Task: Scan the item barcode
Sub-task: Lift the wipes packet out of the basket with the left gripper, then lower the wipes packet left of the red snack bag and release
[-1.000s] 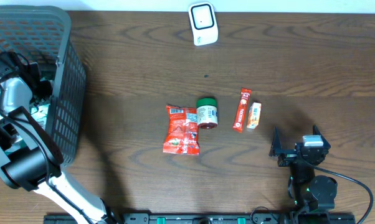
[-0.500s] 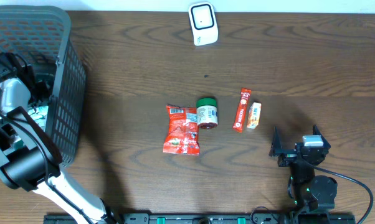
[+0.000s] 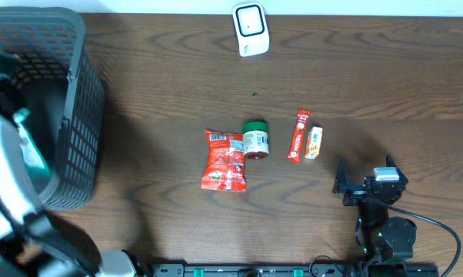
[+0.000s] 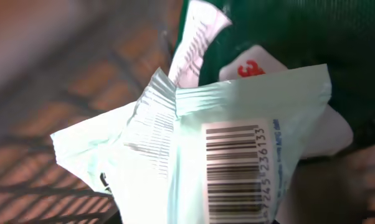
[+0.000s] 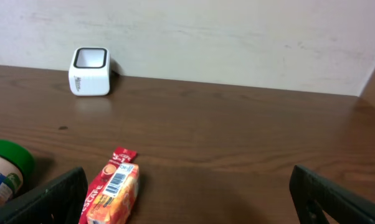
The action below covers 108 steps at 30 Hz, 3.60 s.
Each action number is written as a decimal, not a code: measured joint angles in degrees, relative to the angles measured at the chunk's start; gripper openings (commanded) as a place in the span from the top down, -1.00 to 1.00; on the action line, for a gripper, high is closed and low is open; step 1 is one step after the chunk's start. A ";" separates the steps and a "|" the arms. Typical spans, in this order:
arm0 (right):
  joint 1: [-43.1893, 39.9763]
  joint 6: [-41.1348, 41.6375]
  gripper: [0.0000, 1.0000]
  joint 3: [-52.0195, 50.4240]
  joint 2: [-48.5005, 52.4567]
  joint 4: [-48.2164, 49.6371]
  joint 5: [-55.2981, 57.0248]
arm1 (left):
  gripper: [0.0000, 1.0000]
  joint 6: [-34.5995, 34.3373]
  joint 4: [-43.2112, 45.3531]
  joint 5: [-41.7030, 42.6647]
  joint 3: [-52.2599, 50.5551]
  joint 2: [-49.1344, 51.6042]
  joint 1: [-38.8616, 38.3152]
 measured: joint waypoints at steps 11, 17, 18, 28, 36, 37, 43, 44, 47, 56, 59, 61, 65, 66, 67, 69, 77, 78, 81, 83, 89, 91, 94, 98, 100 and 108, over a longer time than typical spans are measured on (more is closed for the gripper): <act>0.00 0.00 -0.99 0.02 0.00 -0.02 0.00 | 0.86 -5.44 0.94 0.48 -0.02 -20.76 -6.51; 0.00 0.00 -0.98 0.00 0.00 -0.02 0.00 | 0.86 -4.90 3.28 -0.63 0.00 -32.46 -16.33; 0.00 0.00 -0.99 0.00 0.00 -0.02 0.00 | 0.86 -4.90 2.99 -0.83 0.00 -34.23 -17.68; 0.00 0.02 -0.98 0.00 0.00 0.00 0.00 | 0.86 -7.74 -19.74 0.42 0.81 -36.79 -33.97; 0.00 0.00 -0.99 0.00 -0.02 -0.02 0.00 | 0.86 -14.95 -23.98 1.25 -1.51 -22.64 -50.42; 0.00 0.00 -0.99 0.02 0.00 -0.02 0.00 | 0.85 -15.80 -23.91 1.46 -1.66 -20.15 -51.98; 0.00 0.00 -0.98 0.02 0.00 -0.02 0.00 | 0.85 -21.35 -23.87 1.81 -2.05 -4.59 -56.61; 0.00 0.00 -0.98 0.00 0.00 -0.02 0.00 | 0.85 -22.01 -23.80 1.88 -2.08 -1.33 -56.92; 0.00 0.00 -0.99 0.02 0.00 -0.02 0.00 | 0.85 -23.45 -23.26 2.03 -2.12 6.08 -57.02; 0.00 0.00 -0.98 0.00 0.00 -0.02 0.00 | -0.48 -25.03 -20.83 2.64 -2.36 20.04 -56.92; 0.00 0.00 -0.98 0.00 0.00 -0.02 0.00 | -0.57 -24.81 -20.59 3.54 -2.36 19.96 -56.87; 0.00 0.00 -0.99 0.02 0.00 -0.02 0.00 | -0.59 -24.24 -20.96 4.44 -2.19 19.87 -56.81; 0.00 0.00 -0.98 0.00 0.00 0.00 0.00 | -0.16 -23.34 -21.75 5.62 -1.62 18.18 -56.48; 0.00 0.00 -0.99 0.00 0.00 0.00 0.00 | 0.30 -23.08 -21.88 5.75 -1.57 17.16 -56.30; 0.00 0.00 -0.99 0.02 0.00 -0.02 0.00 | 0.61 -22.97 -22.23 5.95 -1.46 15.93 -56.15; 0.00 0.02 -0.98 0.00 0.00 -0.02 0.00 | 0.85 -22.91 -22.97 6.14 -1.01 13.64 -56.00; 0.00 0.00 -0.99 0.00 0.00 -0.02 0.00 | 0.85 -22.91 -20.46 7.19 -3.21 11.76 -56.22; 0.00 0.00 -0.99 0.00 0.00 -0.02 0.00 | 0.85 -22.93 -19.45 7.63 -4.35 11.76 -56.22; 0.00 0.00 -0.99 0.02 0.00 0.00 0.00 | 0.85 -22.93 -16.48 8.41 -8.02 11.80 -56.24; 0.00 0.00 -0.99 0.00 0.00 0.00 0.00 | 0.84 -22.93 -14.49 8.63 -10.01 11.82 -56.22; 0.00 0.00 -0.99 0.00 0.00 -0.02 0.00 | 0.83 -23.19 -8.96 9.11 -15.45 11.82 -56.22; 0.00 0.00 -0.98 0.00 0.00 -0.02 0.00 | 0.78 -23.30 -7.23 9.18 -17.22 11.82 -56.22; 0.00 0.00 -0.98 0.02 0.00 -0.02 0.00 | 0.73 -23.39 -4.04 9.55 -19.76 11.47 -56.24; 0.00 0.00 -0.99 0.00 0.00 -0.02 0.00 | 0.73 -23.37 -1.51 9.75 -22.08 10.51 -56.24; 0.00 0.00 -0.98 0.02 0.00 0.00 0.00 | 0.71 -23.37 -1.66 9.75 -22.08 10.47 -56.24; 0.00 0.00 -0.98 0.00 0.00 -0.02 0.00 | 0.34 -23.50 -6.58 9.68 -20.17 6.80 -56.22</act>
